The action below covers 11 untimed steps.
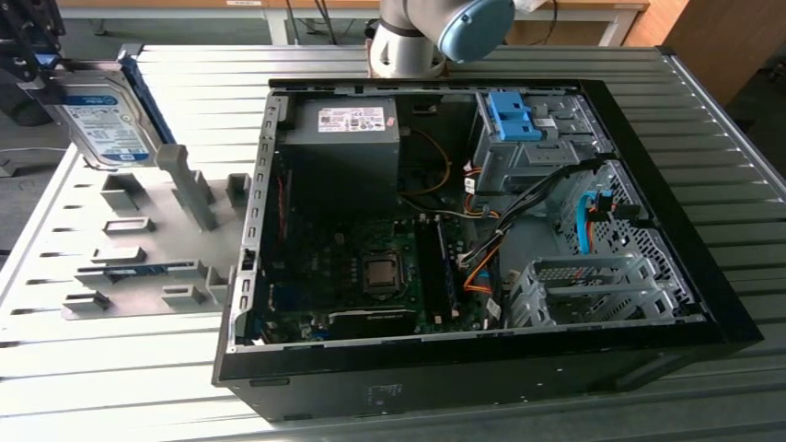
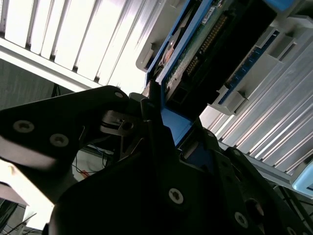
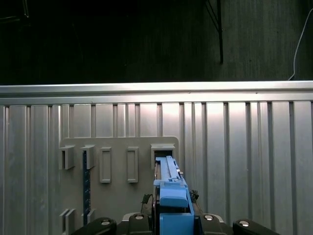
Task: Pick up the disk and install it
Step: 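Pick up the disk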
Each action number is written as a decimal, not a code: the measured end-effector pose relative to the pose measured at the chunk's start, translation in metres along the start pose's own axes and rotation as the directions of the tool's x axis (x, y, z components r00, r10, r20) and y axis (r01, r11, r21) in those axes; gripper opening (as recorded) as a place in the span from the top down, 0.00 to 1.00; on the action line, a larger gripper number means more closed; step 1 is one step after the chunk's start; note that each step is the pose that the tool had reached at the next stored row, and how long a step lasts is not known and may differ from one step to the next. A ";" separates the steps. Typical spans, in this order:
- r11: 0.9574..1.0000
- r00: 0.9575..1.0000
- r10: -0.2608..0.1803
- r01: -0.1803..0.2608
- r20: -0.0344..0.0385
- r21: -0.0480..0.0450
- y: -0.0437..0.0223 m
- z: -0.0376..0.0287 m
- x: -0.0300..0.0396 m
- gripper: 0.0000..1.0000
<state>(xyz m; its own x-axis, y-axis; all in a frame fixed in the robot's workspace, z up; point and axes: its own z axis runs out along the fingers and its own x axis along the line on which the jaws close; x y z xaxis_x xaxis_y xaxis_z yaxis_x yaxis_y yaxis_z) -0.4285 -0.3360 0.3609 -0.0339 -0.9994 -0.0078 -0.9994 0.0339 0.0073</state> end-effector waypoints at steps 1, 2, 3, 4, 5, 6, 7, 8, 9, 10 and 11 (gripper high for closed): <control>1.000 1.000 0.000 0.000 0.000 0.000 0.0000 -0.0005 0.0000 0.63; 1.000 1.000 0.000 0.000 0.000 0.000 0.0000 -0.0012 0.0000 0.63; 1.000 1.000 0.000 0.000 0.000 0.000 0.0000 -0.0018 0.0000 0.63; 1.000 1.000 0.000 0.000 0.000 0.000 0.0000 -0.0023 0.0000 0.63; 1.000 1.000 0.000 0.000 0.000 0.000 0.0000 -0.0027 0.0000 0.63; 1.000 1.000 0.000 0.000 0.000 0.000 0.0000 -0.0032 0.0000 0.63; 1.000 1.000 0.000 0.000 0.000 0.000 0.0000 -0.0036 0.0000 0.63; 1.000 1.000 0.000 0.000 0.000 0.000 0.0000 -0.0053 0.0000 0.63; 1.000 1.000 0.000 0.000 0.000 0.000 0.0000 -0.0056 -0.0001 0.63; 1.000 1.000 0.000 0.000 0.000 0.000 0.0000 -0.0060 -0.0001 0.63; 1.000 1.000 0.000 0.000 0.000 0.000 0.0000 -0.0065 -0.0001 0.63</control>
<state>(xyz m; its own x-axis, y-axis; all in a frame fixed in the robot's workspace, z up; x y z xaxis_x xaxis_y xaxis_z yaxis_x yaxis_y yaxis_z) -0.4285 -0.3360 0.3674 -0.0339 -0.9994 -0.0080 -0.9994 0.0339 0.0073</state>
